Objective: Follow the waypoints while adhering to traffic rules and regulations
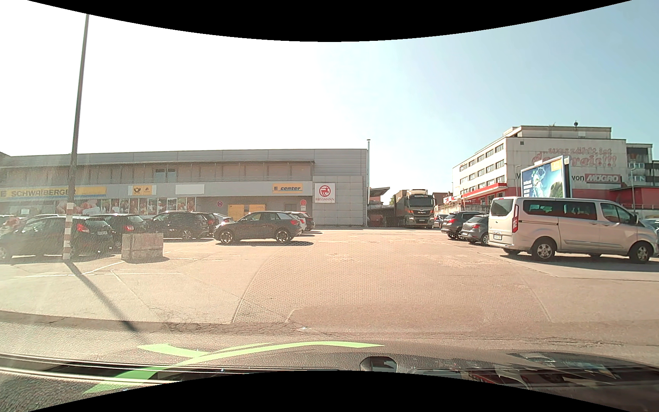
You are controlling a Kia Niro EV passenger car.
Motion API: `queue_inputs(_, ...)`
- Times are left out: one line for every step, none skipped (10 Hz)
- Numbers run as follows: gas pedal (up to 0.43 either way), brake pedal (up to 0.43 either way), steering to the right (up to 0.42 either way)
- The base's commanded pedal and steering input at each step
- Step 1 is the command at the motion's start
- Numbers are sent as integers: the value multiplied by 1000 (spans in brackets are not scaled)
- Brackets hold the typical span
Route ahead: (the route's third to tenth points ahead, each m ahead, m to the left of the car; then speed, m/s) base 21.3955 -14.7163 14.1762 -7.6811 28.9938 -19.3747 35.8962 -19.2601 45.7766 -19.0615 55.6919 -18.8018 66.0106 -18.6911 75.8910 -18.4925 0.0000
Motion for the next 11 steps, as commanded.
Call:
queue_inputs(0, 421, -55)
queue_inputs(0, 421, -56)
queue_inputs(0, 421, -56)
queue_inputs(0, 421, -55)
queue_inputs(0, 421, -55)
queue_inputs(0, 421, -55)
queue_inputs(0, 421, -56)
queue_inputs(0, 421, -55)
queue_inputs(0, 421, -56)
queue_inputs(0, 421, -55)
queue_inputs(0, 421, -55)
